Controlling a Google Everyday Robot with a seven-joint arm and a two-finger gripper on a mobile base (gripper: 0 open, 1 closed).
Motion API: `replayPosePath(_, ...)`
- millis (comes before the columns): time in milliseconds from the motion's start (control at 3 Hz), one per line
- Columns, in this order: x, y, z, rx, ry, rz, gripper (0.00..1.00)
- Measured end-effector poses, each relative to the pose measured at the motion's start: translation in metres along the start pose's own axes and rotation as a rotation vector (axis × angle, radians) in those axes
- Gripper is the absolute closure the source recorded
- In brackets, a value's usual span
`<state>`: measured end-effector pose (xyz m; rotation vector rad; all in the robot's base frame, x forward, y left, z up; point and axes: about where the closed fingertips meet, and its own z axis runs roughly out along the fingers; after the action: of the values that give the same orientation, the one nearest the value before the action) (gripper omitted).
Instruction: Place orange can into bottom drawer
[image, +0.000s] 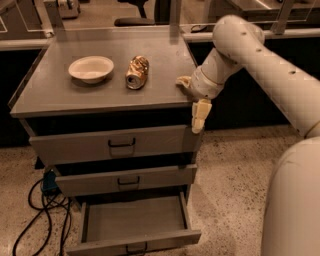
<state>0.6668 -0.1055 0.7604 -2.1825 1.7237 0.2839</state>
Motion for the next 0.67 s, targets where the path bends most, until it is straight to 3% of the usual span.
replayPosePath(667,-0.0069,-0.002,-0.0103,0.0,-0.002,0.0,0.0)
